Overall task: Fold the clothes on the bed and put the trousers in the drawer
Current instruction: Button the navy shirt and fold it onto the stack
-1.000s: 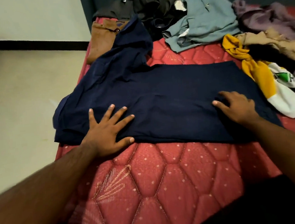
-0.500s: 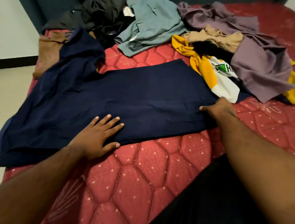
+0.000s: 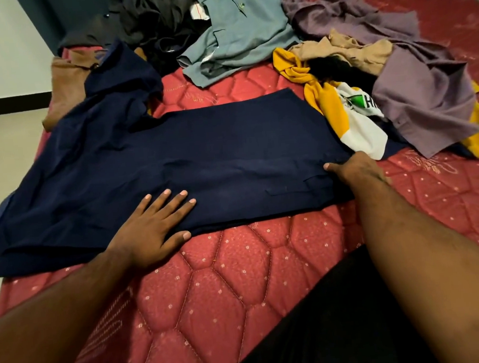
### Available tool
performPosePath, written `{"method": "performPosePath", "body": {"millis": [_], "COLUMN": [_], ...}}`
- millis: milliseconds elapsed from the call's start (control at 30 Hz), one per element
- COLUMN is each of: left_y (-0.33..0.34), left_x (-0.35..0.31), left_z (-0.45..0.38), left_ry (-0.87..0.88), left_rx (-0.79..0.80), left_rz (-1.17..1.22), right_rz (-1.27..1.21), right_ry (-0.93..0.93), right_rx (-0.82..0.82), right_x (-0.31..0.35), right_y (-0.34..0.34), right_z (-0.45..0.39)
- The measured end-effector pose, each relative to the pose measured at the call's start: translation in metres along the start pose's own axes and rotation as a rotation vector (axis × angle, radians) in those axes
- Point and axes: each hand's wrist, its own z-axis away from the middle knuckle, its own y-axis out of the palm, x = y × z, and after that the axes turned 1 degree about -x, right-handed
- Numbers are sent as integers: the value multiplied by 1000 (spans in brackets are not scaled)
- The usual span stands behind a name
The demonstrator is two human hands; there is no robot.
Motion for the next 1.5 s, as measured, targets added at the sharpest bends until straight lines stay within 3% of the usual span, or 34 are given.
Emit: {"method": "performPosePath", "body": {"millis": [200, 433, 600, 767, 933, 1100, 1333, 1500], "left_y": [1, -7, -15, -9, -4, -3, -1, -3], "left_x": [-1, -15, -49, -51, -52, -46, -39, -45], "left_z": [0, -6, -38, -52, -49, -47, -42, -41], "left_ry": [-4, 60, 131, 57, 34, 66, 34, 30], "left_rx": [-13, -117, -123, -34, -10, -14, 34, 13], "left_rz": [8, -50, -45, -10, -37, -10, 40, 96], "right_rz": [-13, -75, 13, -177, -71, -142, -73, -91], "right_ry": [-68, -38, -245, -375, -246, -233, -253, -246], "right_rx": [-58, 41, -114, -295, -111, -153, -52, -106], "right_x": [4, -3, 5, 15, -1, -1, -15, -10], "right_y": [1, -5, -10, -26, -12, -15, -7, -6], "right_z": [3, 2, 12, 17, 3, -4, -7, -6]}}
